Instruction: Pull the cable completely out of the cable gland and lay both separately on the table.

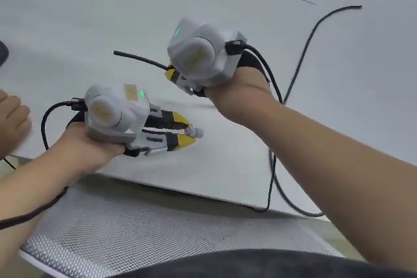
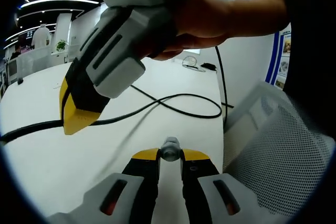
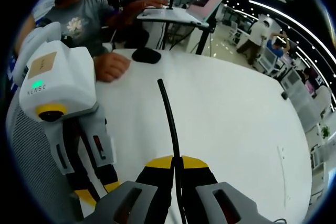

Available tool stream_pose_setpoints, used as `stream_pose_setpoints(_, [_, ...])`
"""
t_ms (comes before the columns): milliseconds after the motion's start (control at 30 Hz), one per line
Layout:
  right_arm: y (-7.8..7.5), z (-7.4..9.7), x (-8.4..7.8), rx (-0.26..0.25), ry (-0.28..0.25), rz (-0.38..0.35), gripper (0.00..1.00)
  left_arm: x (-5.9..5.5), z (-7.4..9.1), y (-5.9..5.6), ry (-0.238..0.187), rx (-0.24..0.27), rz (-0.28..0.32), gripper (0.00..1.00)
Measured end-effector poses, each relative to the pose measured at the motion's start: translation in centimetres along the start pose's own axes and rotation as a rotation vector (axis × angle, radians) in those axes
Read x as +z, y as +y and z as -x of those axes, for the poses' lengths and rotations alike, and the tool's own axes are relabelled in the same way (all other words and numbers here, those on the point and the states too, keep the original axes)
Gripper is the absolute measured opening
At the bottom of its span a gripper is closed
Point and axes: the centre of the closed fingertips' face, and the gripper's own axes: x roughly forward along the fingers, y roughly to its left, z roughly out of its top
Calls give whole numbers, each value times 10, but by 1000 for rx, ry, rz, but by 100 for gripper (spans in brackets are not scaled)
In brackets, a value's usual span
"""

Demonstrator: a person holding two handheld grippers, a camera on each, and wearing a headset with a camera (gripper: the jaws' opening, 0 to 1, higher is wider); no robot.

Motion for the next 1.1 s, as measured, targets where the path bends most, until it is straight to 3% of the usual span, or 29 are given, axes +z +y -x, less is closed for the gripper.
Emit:
stream_pose_setpoints(267, [8, -23, -7, 61, 45, 54, 0, -13, -1, 9, 28, 17, 16, 16])
stream_pose_setpoints(433, [15, -36, -23, 90, 79, 57, 0, -22, -1, 14, 51, 38, 21, 16])
stream_pose_setpoints(700, [19, -42, -30, 105, 60, 12, 0, -29, -1, 18, 75, 57, 25, 16])
stream_pose_setpoints(767, [18, -44, -31, 110, 53, -29, 0, -30, -1, 19, 86, 63, 12, 16])
stream_pose_setpoints(1100, [23, -49, -37, 121, 62, -39, 2, -38, 0, 19, 134, 81, -11, 16])
